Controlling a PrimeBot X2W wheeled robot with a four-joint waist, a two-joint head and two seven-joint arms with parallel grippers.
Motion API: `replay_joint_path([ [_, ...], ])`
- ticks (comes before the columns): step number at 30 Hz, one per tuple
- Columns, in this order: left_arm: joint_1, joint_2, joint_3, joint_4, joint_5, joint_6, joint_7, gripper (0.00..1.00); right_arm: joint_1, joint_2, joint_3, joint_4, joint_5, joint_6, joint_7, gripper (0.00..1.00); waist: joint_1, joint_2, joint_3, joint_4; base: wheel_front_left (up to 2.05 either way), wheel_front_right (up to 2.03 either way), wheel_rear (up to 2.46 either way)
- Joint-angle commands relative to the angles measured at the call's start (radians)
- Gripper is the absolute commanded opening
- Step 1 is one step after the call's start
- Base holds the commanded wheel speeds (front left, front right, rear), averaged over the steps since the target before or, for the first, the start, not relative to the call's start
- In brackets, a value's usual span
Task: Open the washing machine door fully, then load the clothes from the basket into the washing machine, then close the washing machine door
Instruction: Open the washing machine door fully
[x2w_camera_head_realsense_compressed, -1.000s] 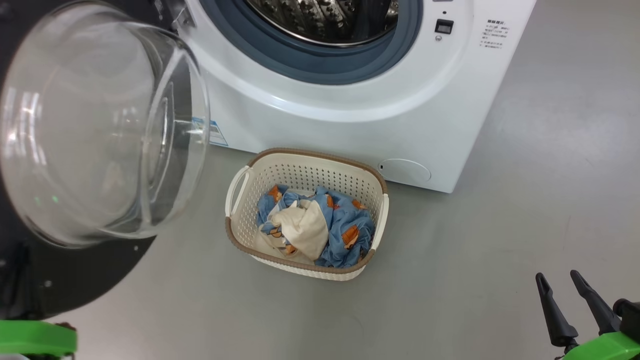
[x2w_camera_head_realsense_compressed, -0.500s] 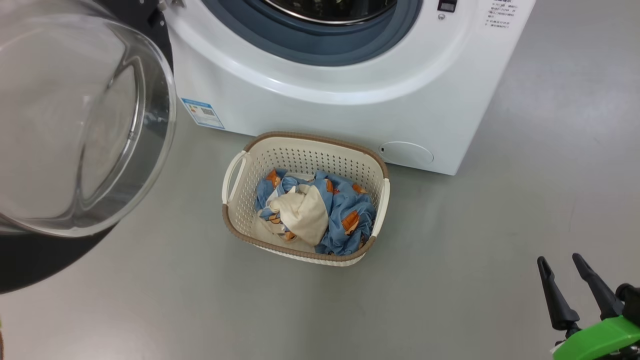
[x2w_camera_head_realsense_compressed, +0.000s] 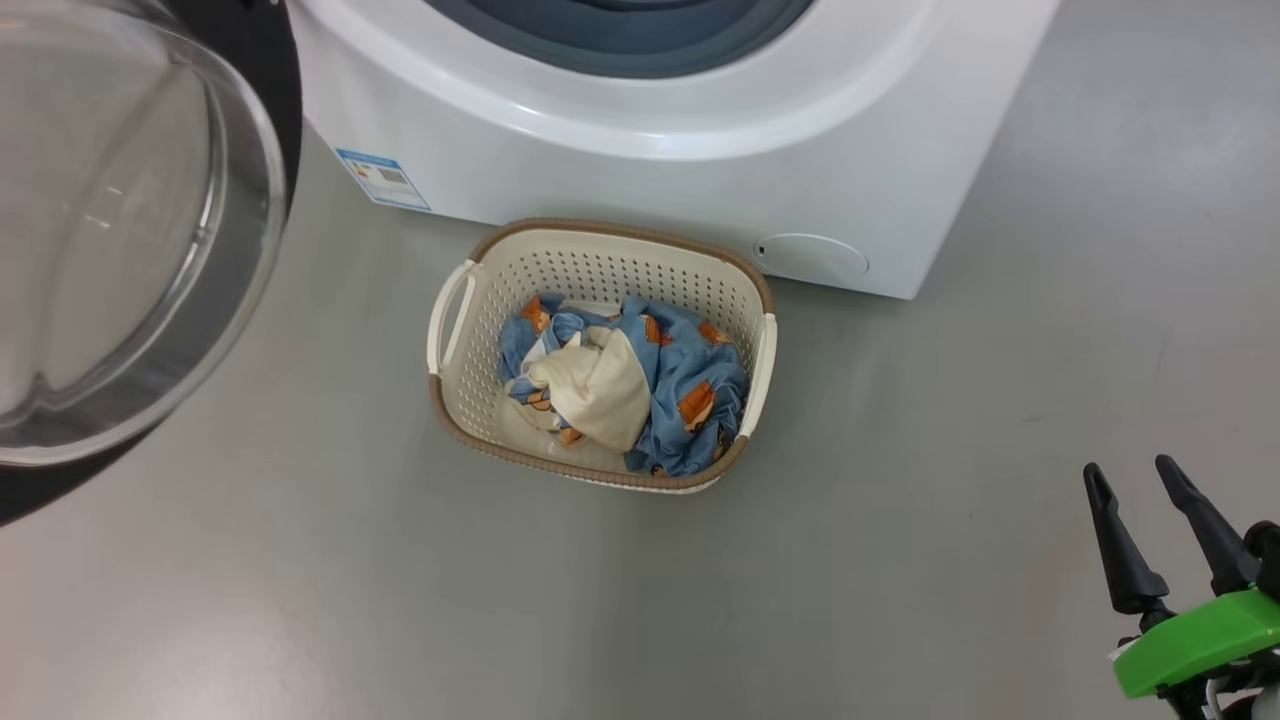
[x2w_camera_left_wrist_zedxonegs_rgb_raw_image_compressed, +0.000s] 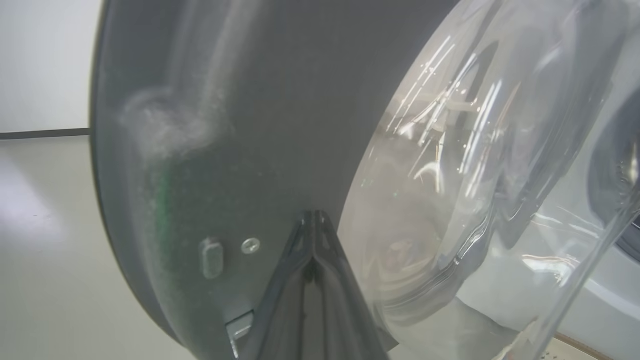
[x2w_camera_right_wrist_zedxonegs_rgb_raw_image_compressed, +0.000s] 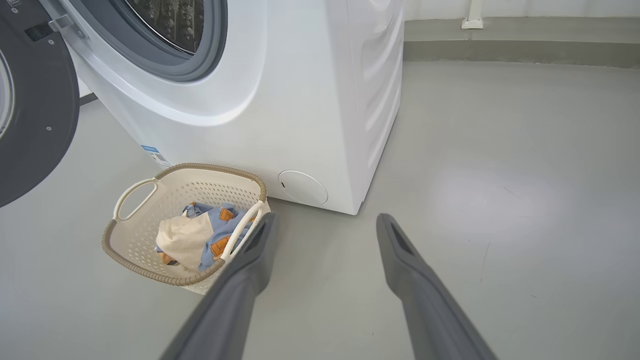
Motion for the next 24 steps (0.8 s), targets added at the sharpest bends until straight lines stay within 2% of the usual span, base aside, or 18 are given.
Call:
replay_joint_path([
  [1,-0.039,0.090,0.047,-0.009,0.010,-0.001,-0.006,0.00,-0.011,-0.022,0.023,-0.024,-0.015,0.003,-0.012,1.00,-0.0001,0.0000,0.015,-0.007,0.00,0.00,0.00],
  [9,-0.120,0.137,0.142,0.093,-0.010,-0.009,-0.006,0.00,-0.035,-0.027,0.030,-0.029,-0.020,0.003,-0.012,1.00,-0.0001,0.0000,0.055,-0.027,0.00,0.00,0.00],
  [18,-0.157,0.179,0.147,0.158,-0.032,-0.010,-0.006,0.00,-0.054,-0.027,0.040,-0.027,-0.024,0.003,-0.012,1.00,-0.0001,0.0000,0.075,-0.040,0.00,0.00,0.00],
  [24,-0.156,0.181,0.136,0.166,-0.039,-0.010,-0.006,0.00,-0.059,-0.023,0.046,-0.021,-0.025,0.003,-0.012,1.00,-0.0001,0.0000,0.066,-0.043,0.00,0.00,0.00],
])
